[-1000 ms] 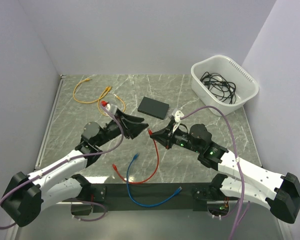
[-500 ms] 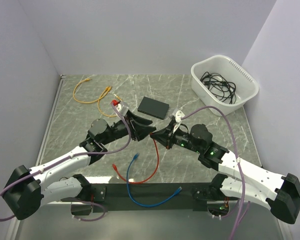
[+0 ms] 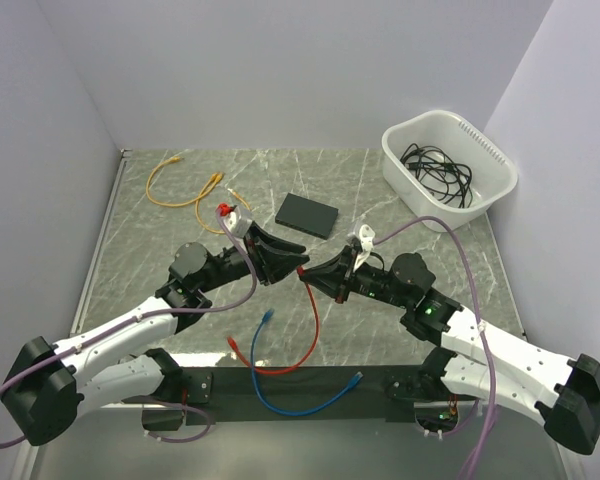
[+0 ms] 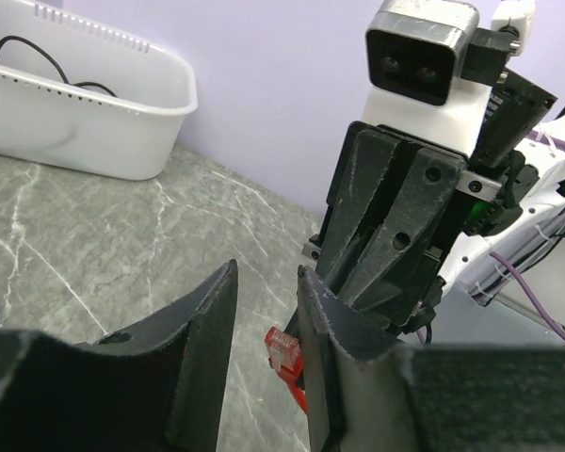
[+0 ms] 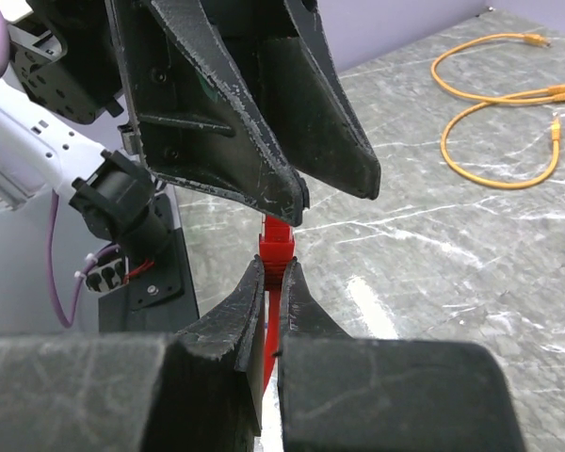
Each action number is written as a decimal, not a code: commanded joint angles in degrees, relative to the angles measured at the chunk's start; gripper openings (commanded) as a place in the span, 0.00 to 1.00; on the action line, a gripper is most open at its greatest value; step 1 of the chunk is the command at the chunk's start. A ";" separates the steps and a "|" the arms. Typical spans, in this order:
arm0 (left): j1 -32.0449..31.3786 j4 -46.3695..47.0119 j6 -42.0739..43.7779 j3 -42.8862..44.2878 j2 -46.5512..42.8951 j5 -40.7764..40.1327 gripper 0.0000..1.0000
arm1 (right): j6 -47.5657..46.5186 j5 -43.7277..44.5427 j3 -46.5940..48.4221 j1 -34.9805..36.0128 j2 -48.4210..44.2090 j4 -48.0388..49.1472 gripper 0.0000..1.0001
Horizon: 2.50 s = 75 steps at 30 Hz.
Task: Insert the plug into the switch port
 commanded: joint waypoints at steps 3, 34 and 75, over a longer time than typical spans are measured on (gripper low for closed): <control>-0.17 2.23 0.99 -0.13 -1.61 2.81 0.34 | 0.30 -0.95 1.64 -0.39 0.44 3.62 0.00; -0.17 -1.29 2.93 0.92 -0.65 7.47 0.41 | 2.41 -3.67 5.60 -1.71 0.09 4.85 0.00; -7.55 -30.46 -11.14 19.56 6.47 -34.10 0.00 | -8.32 31.49 17.47 7.87 7.57 -18.45 0.50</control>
